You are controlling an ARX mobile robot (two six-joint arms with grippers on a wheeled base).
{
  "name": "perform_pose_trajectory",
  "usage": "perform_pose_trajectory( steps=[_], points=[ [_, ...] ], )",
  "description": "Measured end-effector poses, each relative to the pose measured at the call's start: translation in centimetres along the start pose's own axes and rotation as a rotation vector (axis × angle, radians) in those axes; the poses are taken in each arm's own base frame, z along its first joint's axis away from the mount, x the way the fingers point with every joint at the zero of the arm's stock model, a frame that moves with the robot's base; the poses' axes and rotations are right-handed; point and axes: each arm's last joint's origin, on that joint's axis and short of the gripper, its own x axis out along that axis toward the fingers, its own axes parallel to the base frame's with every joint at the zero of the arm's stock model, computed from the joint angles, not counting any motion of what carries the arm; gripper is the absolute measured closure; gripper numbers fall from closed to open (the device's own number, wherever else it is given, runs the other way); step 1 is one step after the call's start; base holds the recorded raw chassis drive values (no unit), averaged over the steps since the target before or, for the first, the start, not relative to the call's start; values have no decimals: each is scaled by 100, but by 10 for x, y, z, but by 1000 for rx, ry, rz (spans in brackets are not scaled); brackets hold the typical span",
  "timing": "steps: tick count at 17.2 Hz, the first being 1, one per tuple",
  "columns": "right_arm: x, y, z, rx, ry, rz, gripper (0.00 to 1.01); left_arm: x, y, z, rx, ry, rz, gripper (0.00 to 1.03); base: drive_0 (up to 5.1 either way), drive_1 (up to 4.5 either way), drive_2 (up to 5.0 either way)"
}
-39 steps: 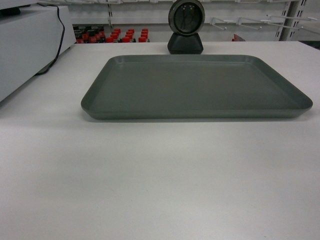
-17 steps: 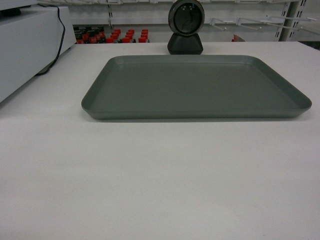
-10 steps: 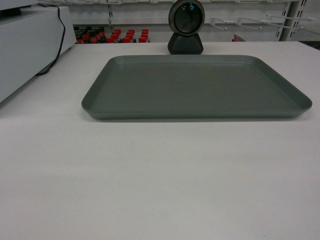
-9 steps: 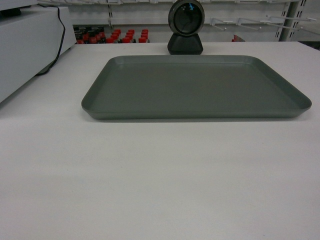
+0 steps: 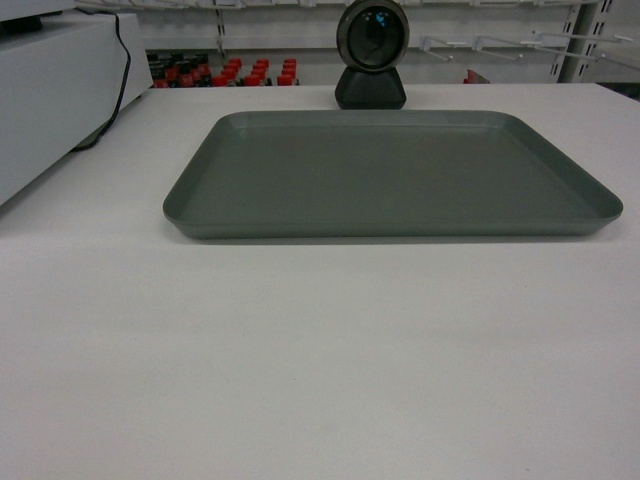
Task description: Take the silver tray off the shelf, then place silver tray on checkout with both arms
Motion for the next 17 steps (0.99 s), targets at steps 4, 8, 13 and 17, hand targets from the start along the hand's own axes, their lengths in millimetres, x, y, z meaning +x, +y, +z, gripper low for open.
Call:
perform_pose_trajectory(
  steps=[4,8,13,17],
  points=[
    [-6,0,-4,0,33,-1,99,-11,0,-2,1,-3,-3,101,0,0,0],
    [-13,0,-4,0,19,3,99,-11,0,-3,0,11,1,101,0,0,0],
    [-13,0,-4,0,13,3,99,-11,0,-4,0,14,1,101,0,0,0],
    [-13,0,-3,-1,12,3,65,-11,0,-4,0,14,1,77,0,0,0]
  ],
)
